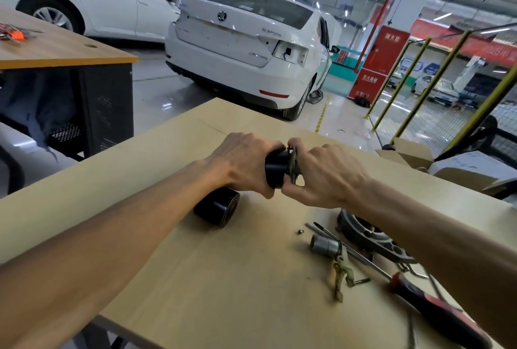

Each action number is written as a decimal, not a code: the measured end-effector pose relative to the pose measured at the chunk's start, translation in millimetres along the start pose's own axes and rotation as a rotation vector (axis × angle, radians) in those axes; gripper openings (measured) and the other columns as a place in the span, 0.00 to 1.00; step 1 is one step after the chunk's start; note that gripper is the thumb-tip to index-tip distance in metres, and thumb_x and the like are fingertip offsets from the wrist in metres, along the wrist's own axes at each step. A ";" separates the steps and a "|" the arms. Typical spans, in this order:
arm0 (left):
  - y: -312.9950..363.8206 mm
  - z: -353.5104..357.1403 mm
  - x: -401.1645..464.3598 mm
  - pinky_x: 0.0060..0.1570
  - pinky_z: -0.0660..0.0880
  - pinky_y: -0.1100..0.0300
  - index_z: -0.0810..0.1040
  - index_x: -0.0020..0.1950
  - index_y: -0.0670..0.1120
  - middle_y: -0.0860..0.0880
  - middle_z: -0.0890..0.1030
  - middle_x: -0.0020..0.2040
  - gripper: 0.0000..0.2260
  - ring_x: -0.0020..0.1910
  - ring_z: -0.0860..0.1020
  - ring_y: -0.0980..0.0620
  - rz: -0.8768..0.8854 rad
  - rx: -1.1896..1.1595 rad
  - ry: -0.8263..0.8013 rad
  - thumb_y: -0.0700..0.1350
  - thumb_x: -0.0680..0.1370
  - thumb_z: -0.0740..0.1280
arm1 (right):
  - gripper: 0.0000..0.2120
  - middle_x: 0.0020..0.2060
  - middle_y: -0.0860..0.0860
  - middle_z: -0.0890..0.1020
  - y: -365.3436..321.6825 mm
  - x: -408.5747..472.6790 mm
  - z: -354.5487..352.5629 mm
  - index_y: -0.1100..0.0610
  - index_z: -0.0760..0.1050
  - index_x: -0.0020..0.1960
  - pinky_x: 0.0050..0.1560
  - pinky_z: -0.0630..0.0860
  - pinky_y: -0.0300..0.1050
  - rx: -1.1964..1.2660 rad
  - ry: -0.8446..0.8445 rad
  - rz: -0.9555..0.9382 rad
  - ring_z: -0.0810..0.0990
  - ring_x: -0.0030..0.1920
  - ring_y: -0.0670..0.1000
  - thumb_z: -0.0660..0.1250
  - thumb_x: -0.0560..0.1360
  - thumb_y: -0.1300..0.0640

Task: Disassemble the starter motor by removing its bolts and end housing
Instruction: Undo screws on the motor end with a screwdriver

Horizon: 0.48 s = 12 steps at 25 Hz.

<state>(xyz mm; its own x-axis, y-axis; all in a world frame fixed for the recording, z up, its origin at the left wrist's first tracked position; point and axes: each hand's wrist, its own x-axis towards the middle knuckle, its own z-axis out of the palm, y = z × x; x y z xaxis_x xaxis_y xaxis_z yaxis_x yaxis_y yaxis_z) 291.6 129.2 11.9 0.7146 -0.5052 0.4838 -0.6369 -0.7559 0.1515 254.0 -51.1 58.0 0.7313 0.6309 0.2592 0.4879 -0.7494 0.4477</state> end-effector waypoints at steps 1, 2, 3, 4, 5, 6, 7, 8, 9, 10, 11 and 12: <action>-0.2 0.3 -0.2 0.32 0.59 0.67 0.74 0.54 0.56 0.60 0.71 0.34 0.25 0.33 0.71 0.54 0.014 -0.011 0.007 0.59 0.59 0.75 | 0.37 0.23 0.46 0.64 1.6 -1.0 -1.0 0.60 0.66 0.61 0.28 0.63 0.45 0.000 0.001 -0.003 0.66 0.23 0.52 0.44 0.67 0.34; -0.3 -0.2 0.8 0.32 0.60 0.67 0.75 0.56 0.55 0.60 0.73 0.35 0.26 0.34 0.71 0.55 0.032 -0.026 0.011 0.59 0.59 0.75 | 0.38 0.23 0.46 0.66 5.9 -1.5 -4.3 0.60 0.66 0.62 0.28 0.65 0.45 0.022 -0.008 -0.017 0.68 0.24 0.53 0.44 0.66 0.34; 0.6 -0.2 1.2 0.33 0.62 0.66 0.76 0.58 0.54 0.59 0.76 0.38 0.28 0.34 0.72 0.55 0.047 -0.041 0.010 0.60 0.60 0.73 | 0.38 0.24 0.47 0.69 10.3 -3.1 -7.9 0.60 0.66 0.63 0.29 0.68 0.46 0.062 -0.027 -0.039 0.70 0.25 0.54 0.45 0.67 0.34; 2.3 0.1 1.7 0.34 0.64 0.65 0.76 0.59 0.54 0.57 0.79 0.41 0.30 0.36 0.73 0.54 0.055 -0.051 0.011 0.61 0.60 0.72 | 0.38 0.25 0.49 0.72 15.2 -5.2 -10.7 0.60 0.66 0.65 0.32 0.72 0.48 0.098 -0.046 -0.057 0.73 0.27 0.55 0.46 0.67 0.34; 3.4 0.4 3.1 0.36 0.65 0.63 0.76 0.61 0.53 0.55 0.81 0.43 0.31 0.37 0.74 0.53 0.055 -0.056 0.015 0.61 0.60 0.71 | 0.37 0.27 0.51 0.75 19.3 -6.6 -12.7 0.60 0.65 0.66 0.35 0.74 0.50 0.117 -0.056 -0.062 0.75 0.28 0.56 0.48 0.68 0.35; 4.5 1.3 3.7 0.37 0.67 0.62 0.76 0.62 0.53 0.54 0.82 0.45 0.32 0.38 0.74 0.53 0.047 -0.064 0.014 0.61 0.60 0.71 | 0.36 0.29 0.53 0.77 21.0 -7.4 -13.2 0.60 0.65 0.66 0.37 0.76 0.52 0.112 -0.064 -0.056 0.76 0.29 0.57 0.50 0.69 0.36; 5.1 1.8 4.6 0.39 0.70 0.60 0.76 0.62 0.53 0.54 0.82 0.46 0.31 0.39 0.75 0.52 0.037 -0.064 0.008 0.61 0.60 0.72 | 0.34 0.30 0.54 0.78 21.1 -7.1 -12.9 0.60 0.65 0.66 0.38 0.76 0.53 0.085 -0.063 -0.042 0.76 0.30 0.58 0.51 0.70 0.37; 5.9 2.0 5.9 0.40 0.71 0.59 0.76 0.62 0.53 0.54 0.81 0.45 0.31 0.40 0.75 0.52 0.033 -0.057 -0.003 0.61 0.61 0.73 | 0.33 0.30 0.53 0.77 19.1 -6.2 -12.0 0.60 0.65 0.64 0.36 0.76 0.52 0.052 -0.054 -0.024 0.76 0.30 0.58 0.51 0.70 0.37; 6.4 2.5 7.0 0.40 0.70 0.59 0.76 0.60 0.54 0.55 0.80 0.44 0.29 0.39 0.75 0.52 0.033 -0.048 -0.012 0.60 0.61 0.74 | 0.32 0.29 0.52 0.76 15.5 -5.8 -10.8 0.59 0.66 0.62 0.34 0.76 0.51 0.028 -0.046 -0.005 0.75 0.29 0.57 0.50 0.69 0.37; 7.1 3.6 6.6 0.39 0.68 0.59 0.76 0.57 0.54 0.56 0.78 0.41 0.27 0.38 0.74 0.52 0.032 -0.042 -0.015 0.60 0.61 0.75 | 0.31 0.28 0.51 0.74 10.6 -5.4 -9.3 0.58 0.66 0.60 0.32 0.74 0.50 0.014 -0.046 0.011 0.75 0.28 0.57 0.50 0.69 0.36; 7.1 4.2 5.8 0.38 0.66 0.60 0.76 0.55 0.55 0.58 0.75 0.37 0.25 0.37 0.73 0.52 0.029 -0.035 -0.016 0.59 0.61 0.76 | 0.30 0.27 0.50 0.72 6.6 -5.4 -8.3 0.58 0.66 0.58 0.30 0.72 0.48 0.010 -0.049 0.024 0.74 0.28 0.57 0.50 0.69 0.36; 5.5 4.3 5.6 0.37 0.65 0.60 0.75 0.54 0.56 0.59 0.72 0.35 0.25 0.36 0.72 0.52 0.031 -0.031 -0.025 0.59 0.61 0.76 | 0.30 0.26 0.49 0.70 5.1 -5.4 -7.4 0.58 0.67 0.57 0.29 0.71 0.48 0.015 -0.050 0.037 0.73 0.28 0.56 0.51 0.68 0.36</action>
<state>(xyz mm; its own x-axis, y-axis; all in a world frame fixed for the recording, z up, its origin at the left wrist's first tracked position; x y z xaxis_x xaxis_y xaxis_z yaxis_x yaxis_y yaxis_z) 293.3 120.5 11.7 0.7014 -0.5383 0.4672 -0.6669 -0.7270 0.1635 249.1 -56.9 65.2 0.7713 0.5926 0.2321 0.4673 -0.7750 0.4255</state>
